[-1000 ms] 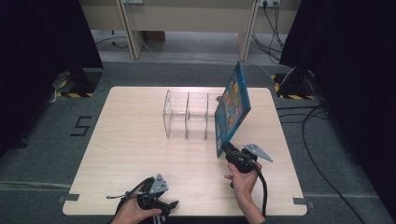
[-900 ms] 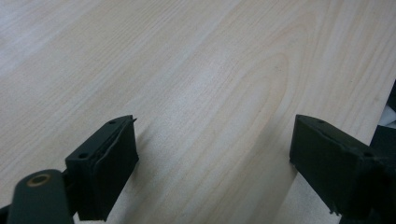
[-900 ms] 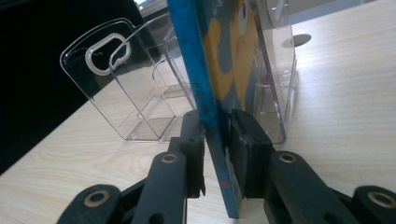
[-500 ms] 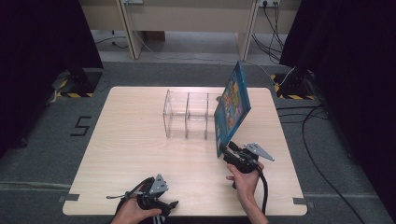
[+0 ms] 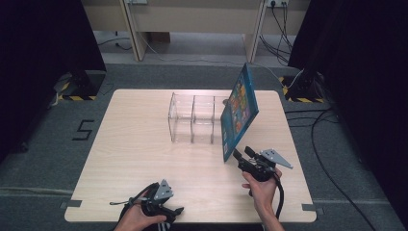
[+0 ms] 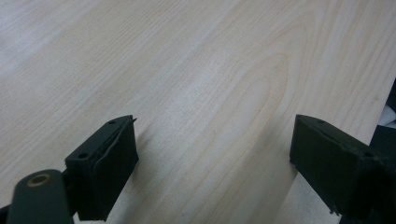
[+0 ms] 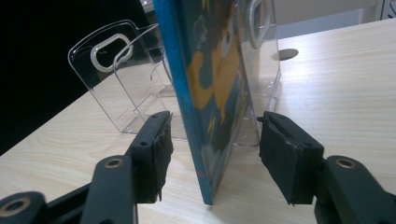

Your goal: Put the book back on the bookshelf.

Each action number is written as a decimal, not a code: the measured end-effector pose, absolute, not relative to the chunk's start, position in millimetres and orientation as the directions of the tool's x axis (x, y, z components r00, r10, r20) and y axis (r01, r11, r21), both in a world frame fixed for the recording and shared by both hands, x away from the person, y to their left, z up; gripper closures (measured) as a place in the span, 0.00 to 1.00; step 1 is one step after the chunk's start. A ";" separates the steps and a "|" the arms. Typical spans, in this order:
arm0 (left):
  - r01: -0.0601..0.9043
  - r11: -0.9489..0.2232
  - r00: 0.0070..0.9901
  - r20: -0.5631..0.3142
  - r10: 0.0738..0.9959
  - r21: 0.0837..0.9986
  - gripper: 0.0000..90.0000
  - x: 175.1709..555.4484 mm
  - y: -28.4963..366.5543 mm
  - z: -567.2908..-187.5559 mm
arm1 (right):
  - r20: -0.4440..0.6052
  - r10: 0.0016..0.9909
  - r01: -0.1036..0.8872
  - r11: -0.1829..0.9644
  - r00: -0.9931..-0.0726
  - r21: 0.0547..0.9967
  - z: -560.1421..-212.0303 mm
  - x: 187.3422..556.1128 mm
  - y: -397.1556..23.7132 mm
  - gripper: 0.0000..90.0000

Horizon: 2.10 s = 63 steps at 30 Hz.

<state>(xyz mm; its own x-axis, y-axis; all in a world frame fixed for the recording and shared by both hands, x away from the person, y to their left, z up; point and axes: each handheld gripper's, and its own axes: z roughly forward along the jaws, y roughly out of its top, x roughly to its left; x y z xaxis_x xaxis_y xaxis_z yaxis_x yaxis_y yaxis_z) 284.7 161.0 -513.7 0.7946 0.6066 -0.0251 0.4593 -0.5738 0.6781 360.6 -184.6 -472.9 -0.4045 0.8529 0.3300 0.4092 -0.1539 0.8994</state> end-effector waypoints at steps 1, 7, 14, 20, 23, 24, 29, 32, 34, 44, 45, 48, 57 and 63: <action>0.459 -0.573 0.795 -0.025 0.607 0.678 0.15 284.7 161.0 -513.7 | 0.332 0.853 0.410 -0.156 -0.403 0.899 -472.9 360.0 -185.9 0.47; 0.459 -0.574 0.795 -0.025 0.606 0.679 0.15 284.7 161.1 -513.7 | 0.322 0.858 0.404 -0.151 -0.400 0.902 -472.5 355.6 -193.6 0.41; 0.458 -0.574 0.795 -0.024 0.606 0.679 0.15 284.8 161.1 -513.8 | 0.312 0.852 0.400 -0.135 -0.420 0.906 -472.1 352.7 -195.5 0.36; 0.457 -0.574 0.796 -0.024 0.605 0.680 0.15 284.8 161.2 -513.9 | 0.312 0.847 0.391 -0.136 -0.430 0.910 -471.6 351.7 -196.2 0.32; 0.457 -0.575 0.796 -0.024 0.604 0.679 0.15 284.8 161.3 -513.8 | 0.329 0.842 0.397 -0.152 -0.428 0.905 -471.6 350.9 -197.3 0.29; 0.457 -0.574 0.796 -0.024 0.605 0.679 0.15 284.7 161.2 -513.8 | 0.329 0.841 0.396 -0.152 -0.430 0.906 -471.5 350.5 -197.7 0.28; 0.457 -0.575 0.796 -0.024 0.604 0.679 0.15 284.8 161.3 -513.8 | 0.324 0.834 0.382 -0.150 -0.446 0.912 -470.8 348.1 -199.0 0.24; 0.456 -0.575 0.797 -0.025 0.603 0.679 0.15 284.8 161.4 -513.8 | 0.320 0.832 0.377 -0.146 -0.453 0.915 -470.1 346.1 -201.1 0.21; 0.456 -0.575 0.797 -0.024 0.604 0.679 0.15 284.7 161.4 -513.9 | 0.329 0.827 0.377 -0.155 -0.457 0.913 -469.9 345.1 -202.3 0.18; 0.456 -0.575 0.797 -0.024 0.604 0.679 0.15 284.7 161.4 -513.9 | 0.316 0.828 0.367 -0.146 -0.463 0.919 -469.1 340.4 -211.6 0.18; 0.456 -0.575 0.797 -0.024 0.604 0.679 0.15 284.7 161.4 -513.9 | 0.315 0.828 0.367 -0.144 -0.464 0.919 -469.0 339.8 -212.1 0.18; 0.456 -0.575 0.797 -0.024 0.603 0.679 0.15 284.8 161.4 -513.9 | 0.310 0.828 0.369 -0.135 -0.468 0.919 -469.1 338.1 -213.4 0.18; 0.456 -0.575 0.797 -0.024 0.604 0.680 0.15 284.7 161.4 -513.9 | 0.298 0.827 0.372 -0.118 -0.476 0.921 -469.5 333.1 -216.9 0.19; 0.455 -0.575 0.797 -0.024 0.603 0.680 0.15 284.8 161.5 -513.9 | 0.283 0.832 0.363 -0.106 -0.477 0.926 -468.5 330.6 -221.9 0.19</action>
<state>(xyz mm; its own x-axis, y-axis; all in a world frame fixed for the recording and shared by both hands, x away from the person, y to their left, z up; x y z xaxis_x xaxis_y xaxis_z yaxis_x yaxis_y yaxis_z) 284.8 161.5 -513.9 0.7974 0.6030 -0.0236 0.4552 -0.5754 0.6795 330.6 -221.9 -468.5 -0.4768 0.8323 0.2827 0.3631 -0.1065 0.9257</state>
